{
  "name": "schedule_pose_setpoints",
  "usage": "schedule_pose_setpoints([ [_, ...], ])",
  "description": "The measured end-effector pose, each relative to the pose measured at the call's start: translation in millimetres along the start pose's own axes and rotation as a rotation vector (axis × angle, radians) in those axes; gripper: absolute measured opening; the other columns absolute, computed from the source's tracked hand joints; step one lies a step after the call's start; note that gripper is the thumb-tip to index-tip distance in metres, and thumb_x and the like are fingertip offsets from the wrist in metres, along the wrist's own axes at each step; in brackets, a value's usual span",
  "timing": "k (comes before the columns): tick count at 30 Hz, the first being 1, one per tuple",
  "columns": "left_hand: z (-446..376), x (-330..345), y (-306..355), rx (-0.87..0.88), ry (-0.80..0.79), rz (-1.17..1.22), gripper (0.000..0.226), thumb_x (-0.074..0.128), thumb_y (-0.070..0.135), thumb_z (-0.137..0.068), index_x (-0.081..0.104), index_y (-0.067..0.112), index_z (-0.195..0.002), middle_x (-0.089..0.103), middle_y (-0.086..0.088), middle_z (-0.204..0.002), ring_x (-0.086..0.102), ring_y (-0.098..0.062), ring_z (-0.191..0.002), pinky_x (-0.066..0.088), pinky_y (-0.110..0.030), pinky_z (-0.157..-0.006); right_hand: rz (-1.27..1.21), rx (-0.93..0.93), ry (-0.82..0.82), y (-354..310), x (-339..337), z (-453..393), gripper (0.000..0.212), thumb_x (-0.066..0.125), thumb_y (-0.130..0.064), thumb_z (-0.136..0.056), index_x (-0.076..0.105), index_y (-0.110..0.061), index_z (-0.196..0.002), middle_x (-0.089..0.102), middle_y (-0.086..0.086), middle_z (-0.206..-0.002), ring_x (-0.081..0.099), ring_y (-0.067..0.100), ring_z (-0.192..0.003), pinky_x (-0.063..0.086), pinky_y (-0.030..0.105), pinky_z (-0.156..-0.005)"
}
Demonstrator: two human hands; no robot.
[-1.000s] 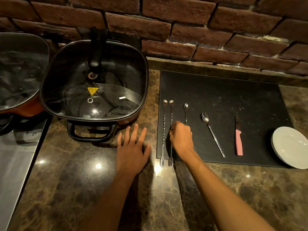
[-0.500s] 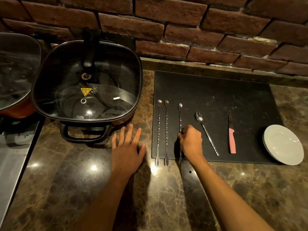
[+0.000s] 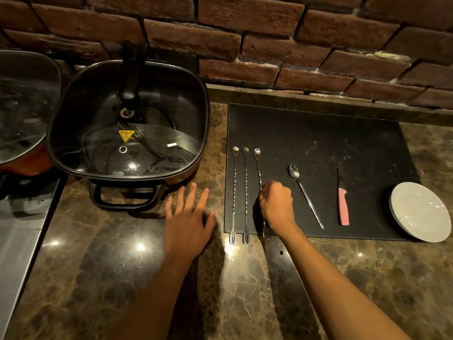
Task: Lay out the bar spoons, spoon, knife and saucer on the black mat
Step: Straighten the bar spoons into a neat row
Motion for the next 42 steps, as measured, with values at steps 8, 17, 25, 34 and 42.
schedule_pose_setpoints([
  [8, 0.4, 0.7, -0.2, 0.007, -0.004, 0.001, 0.066, 0.030, 0.058, -0.098, 0.032, 0.030, -0.158, 0.025, -0.007, -0.167, 0.021, -0.031, -0.155, 0.016, -0.057, -0.123, 0.003, -0.034, 0.014, -7.5, 4.1, 2.0, 0.010, 0.056, -0.009, -0.089, 0.061, -0.003, -0.095, 0.062, 0.020, -0.100, 0.062, 0.042, -0.090, 0.055, 0.047, -0.071],
  [17, 0.3, 2.9, -1.4, 0.019, 0.012, 0.005, 0.066, 0.031, 0.057, -0.098, 0.033, 0.029, -0.157, 0.028, -0.009, -0.166, 0.024, -0.033, -0.154, 0.019, -0.058, -0.122, 0.000, -0.037, 0.005, -7.5, 3.6, 2.9, 0.012, 0.057, -0.009, -0.089, 0.063, -0.001, -0.096, 0.065, 0.022, -0.099, 0.063, 0.043, -0.092, 0.055, 0.048, -0.076],
  [25, 0.2, 2.4, -1.1, 0.014, 0.012, 0.003, 0.066, 0.030, 0.057, -0.098, 0.033, 0.029, -0.157, 0.028, -0.008, -0.166, 0.023, -0.032, -0.154, 0.017, -0.057, -0.123, -0.006, -0.033, 0.021, -7.7, 4.8, 3.6, 0.012, 0.059, -0.010, -0.090, 0.064, -0.001, -0.096, 0.065, 0.021, -0.099, 0.064, 0.041, -0.092, 0.056, 0.047, -0.074],
  [34, 1.0, 1.9, -1.3, 0.016, 0.003, 0.008, 0.066, 0.029, 0.057, -0.099, 0.034, 0.028, -0.158, 0.027, -0.008, -0.167, 0.022, -0.032, -0.154, 0.017, -0.057, -0.123, 0.001, -0.033, 0.024, -7.1, 6.7, 3.1, 0.014, 0.058, -0.014, -0.090, 0.064, -0.003, -0.096, 0.065, 0.020, -0.099, 0.063, 0.041, -0.092, 0.054, 0.043, -0.071],
  [42, 1.6, 0.8, 0.0, 0.018, 0.015, 0.007, 0.065, 0.031, 0.056, -0.098, 0.035, 0.027, -0.157, 0.029, -0.009, -0.166, 0.023, -0.033, -0.154, 0.017, -0.057, -0.123, -0.008, -0.047, 0.038, -5.0, 8.2, 3.0, 0.017, 0.057, -0.016, -0.090, 0.065, -0.002, -0.095, 0.065, 0.022, -0.098, 0.062, 0.046, -0.092, 0.047, 0.037, -0.067],
])
Point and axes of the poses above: each hand's wrist, its own z-axis away from the middle knuckle, its own x-axis out of the palm, y = z × x, the point moved 1 cm from there along -z, towards the middle knuckle
